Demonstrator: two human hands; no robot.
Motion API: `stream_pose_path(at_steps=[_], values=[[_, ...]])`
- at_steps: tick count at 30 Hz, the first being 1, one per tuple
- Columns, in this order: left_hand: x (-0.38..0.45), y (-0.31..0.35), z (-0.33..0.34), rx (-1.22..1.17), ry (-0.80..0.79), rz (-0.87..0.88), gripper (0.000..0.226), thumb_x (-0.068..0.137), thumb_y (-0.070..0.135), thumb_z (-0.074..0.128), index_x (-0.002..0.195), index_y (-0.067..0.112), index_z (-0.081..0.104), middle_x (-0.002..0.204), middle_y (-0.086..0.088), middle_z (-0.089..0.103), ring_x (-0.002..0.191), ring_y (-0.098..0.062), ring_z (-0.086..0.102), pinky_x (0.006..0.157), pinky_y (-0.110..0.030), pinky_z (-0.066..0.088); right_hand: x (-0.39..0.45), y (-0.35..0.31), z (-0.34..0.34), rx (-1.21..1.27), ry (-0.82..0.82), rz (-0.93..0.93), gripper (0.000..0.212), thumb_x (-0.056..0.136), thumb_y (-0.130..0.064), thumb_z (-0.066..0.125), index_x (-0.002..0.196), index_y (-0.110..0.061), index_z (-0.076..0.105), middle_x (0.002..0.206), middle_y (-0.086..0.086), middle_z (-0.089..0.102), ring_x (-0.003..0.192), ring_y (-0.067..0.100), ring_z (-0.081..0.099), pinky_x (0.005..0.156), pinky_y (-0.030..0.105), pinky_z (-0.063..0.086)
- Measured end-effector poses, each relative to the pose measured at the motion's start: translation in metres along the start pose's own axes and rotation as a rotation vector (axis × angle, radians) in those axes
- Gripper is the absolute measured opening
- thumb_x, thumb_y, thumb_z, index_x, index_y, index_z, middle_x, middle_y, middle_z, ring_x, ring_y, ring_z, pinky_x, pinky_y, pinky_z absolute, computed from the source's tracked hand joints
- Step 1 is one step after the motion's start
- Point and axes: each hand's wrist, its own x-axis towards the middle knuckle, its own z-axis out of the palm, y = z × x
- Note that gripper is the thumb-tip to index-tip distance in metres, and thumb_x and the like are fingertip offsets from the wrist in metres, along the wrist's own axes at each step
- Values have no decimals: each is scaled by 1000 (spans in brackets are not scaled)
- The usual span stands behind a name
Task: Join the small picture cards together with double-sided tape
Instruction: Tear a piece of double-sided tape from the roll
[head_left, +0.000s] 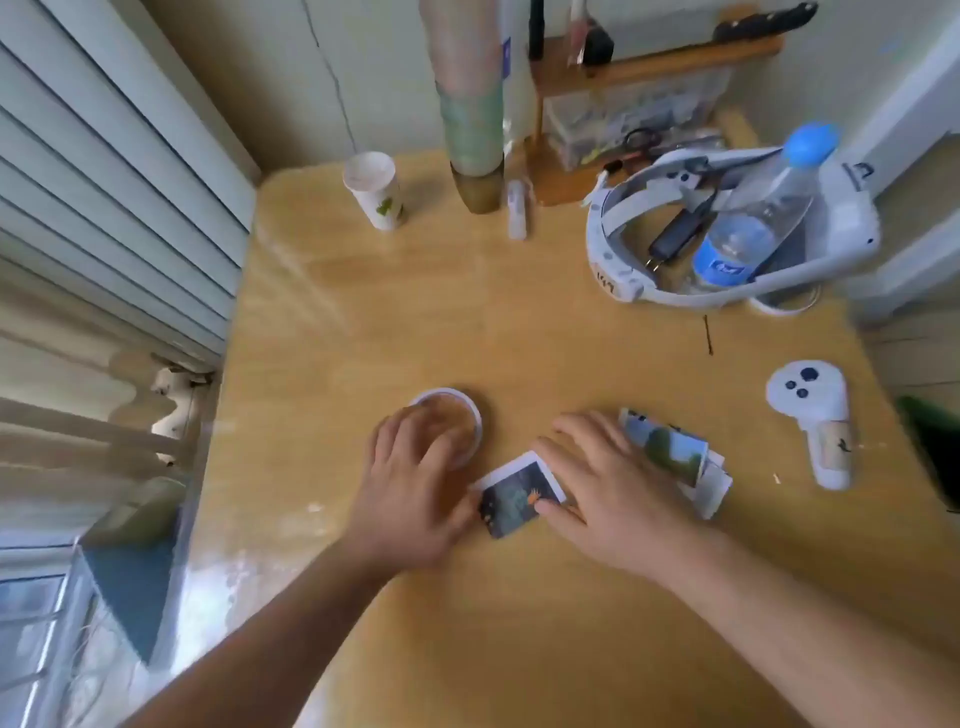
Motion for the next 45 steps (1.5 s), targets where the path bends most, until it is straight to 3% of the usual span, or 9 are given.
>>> stream_pose_path(at_steps=[3,8,16,23,31,35,39,42,45], values=[[7,-10,29,-5,63,81,57,84,48,75,125,9,66,127,-9,63,124,-39,54,107,-59,38,11,5,40,-42,68,-88,56,89,-56,58,134,-23,55,138,5,49,137,32,41,101,45,50],[-6,-23,38,-172,156,84,40,87,38,62,120,15,65,109,4,67,108,-21,58,97,-36,44,6,16,73,-121,277,-151,53,91,-58,54,128,-22,63,133,9,56,135,39,48,105,48,45],[-10,-33,48,-102,237,144,37,87,12,66,123,20,69,112,15,63,110,-11,55,96,-2,31,2,10,70,-82,274,-99,58,86,-70,39,129,-37,59,135,-12,49,130,15,39,97,33,42],[-7,-18,48,-18,270,94,32,88,25,64,119,21,72,115,-6,73,114,-30,63,97,-35,50,-4,0,64,-60,261,-75,51,88,-66,55,132,-42,58,130,-24,47,128,10,41,106,31,40],[-13,-18,47,-118,351,127,18,92,26,70,109,21,76,104,3,71,100,-17,65,85,-31,52,-4,5,66,-37,246,-56,60,88,-78,32,132,-46,58,128,-27,47,125,3,41,98,30,42],[-13,-22,46,-240,401,175,11,91,23,76,102,22,77,93,20,64,87,7,59,77,-9,43,-3,10,66,8,256,-70,53,99,-68,27,129,-43,62,130,-25,52,126,6,46,99,33,44],[-17,-22,37,-338,404,163,8,88,34,74,86,27,71,84,14,65,84,-4,62,71,-18,45,-2,9,60,54,237,-79,68,94,-72,20,146,-41,50,139,-26,49,131,1,45,104,30,43],[-21,-20,31,-449,438,128,13,87,39,75,78,33,68,81,11,67,80,-7,62,67,-19,44,0,11,53,63,283,-84,68,94,-72,26,152,-42,42,142,-29,42,129,-5,44,103,24,41],[-24,-8,29,-644,450,104,12,93,37,78,85,30,72,86,13,71,80,-5,62,68,-21,45,-2,2,44,48,522,-164,43,103,-54,48,140,-36,58,131,-25,49,106,-10,49,91,15,37]])
